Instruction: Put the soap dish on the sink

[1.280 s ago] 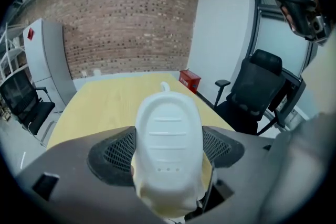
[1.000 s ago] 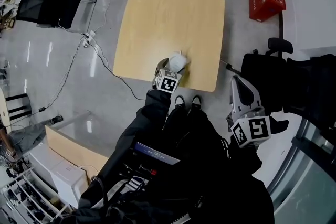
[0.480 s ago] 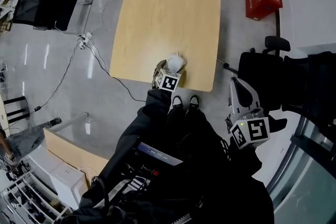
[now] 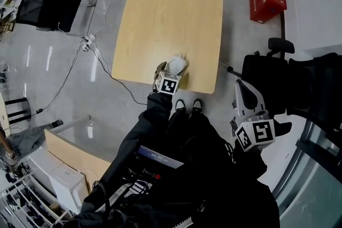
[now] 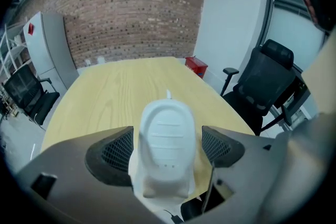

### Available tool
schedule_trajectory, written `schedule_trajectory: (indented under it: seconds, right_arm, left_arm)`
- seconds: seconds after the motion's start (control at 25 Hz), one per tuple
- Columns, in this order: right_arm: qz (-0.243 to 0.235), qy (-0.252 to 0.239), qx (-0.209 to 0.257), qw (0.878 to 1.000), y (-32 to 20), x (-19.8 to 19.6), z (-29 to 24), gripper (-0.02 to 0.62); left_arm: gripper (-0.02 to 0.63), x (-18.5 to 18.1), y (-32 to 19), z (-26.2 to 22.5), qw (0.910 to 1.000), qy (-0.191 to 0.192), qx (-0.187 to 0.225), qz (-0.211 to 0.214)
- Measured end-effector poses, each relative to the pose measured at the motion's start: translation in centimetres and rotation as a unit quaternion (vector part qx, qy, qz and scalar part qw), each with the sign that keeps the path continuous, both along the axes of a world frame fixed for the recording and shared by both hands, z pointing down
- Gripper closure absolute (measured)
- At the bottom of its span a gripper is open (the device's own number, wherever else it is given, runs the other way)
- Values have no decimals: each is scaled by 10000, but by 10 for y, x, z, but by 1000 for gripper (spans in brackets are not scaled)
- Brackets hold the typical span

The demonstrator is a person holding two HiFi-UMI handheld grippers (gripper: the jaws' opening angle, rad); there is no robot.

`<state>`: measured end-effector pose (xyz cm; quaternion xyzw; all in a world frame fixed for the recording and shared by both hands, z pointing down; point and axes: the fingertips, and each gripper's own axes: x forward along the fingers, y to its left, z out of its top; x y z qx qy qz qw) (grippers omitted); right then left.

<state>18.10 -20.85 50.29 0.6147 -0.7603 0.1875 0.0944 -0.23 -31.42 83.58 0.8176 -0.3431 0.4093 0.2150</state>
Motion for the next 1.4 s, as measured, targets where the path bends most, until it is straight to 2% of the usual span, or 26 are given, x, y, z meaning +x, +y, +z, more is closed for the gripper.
schedule_trajectory:
  seconds: [0.12, 0.24, 0.28, 0.44, 0.52, 0.56, 0.8, 1.12, 1.24, 1.4]
  right_arm:
    - [-111, -63, 89, 9999, -3, -1, 0, 591]
    - [-270, -139, 205, 9993, -7, -8, -2, 591]
    - [-328, -164, 253, 9990, -8, -11, -5, 591]
    - [-573, -239, 553, 9965, -17, -28, -24, 591]
    - [-660, -274, 689, 9951, -19, -36, -34, 591]
    - [-696, -296, 748, 9943, -19, -39, -39, 591]
    - [-876, -356, 1159, 9887, -23, -55, -70, 591]
    - [-974, -270, 1609, 9818, -27, -72, -109, 591]
    - [-995, -235, 1806, 9782, -26, -77, -125, 591]
    - [-965, -177, 2023, 9744, -27, -80, -142, 591]
  left_arm:
    - [215, -4, -2, -27, 9990, 258, 312, -208]
    - [235, -8, 0, -73, 9925, 784, 747, -569]
    - [306, -11, 1, -90, 9893, 917, 907, -685]
    - [439, -24, 2, -156, 9745, 1298, 1544, -977]
    - [573, -31, 3, -189, 9661, 1459, 1836, -1078]
    - [604, -34, 3, -205, 9617, 1547, 1965, -1124]
    - [604, -51, 7, -291, 9357, 1951, 2632, -1309]
    - [604, -71, 14, -384, 9020, 2560, 3163, -1444]
    - [604, -80, 14, -418, 8889, 2699, 3388, -1488]
    - [604, -87, 19, -449, 8762, 2822, 3613, -1488]
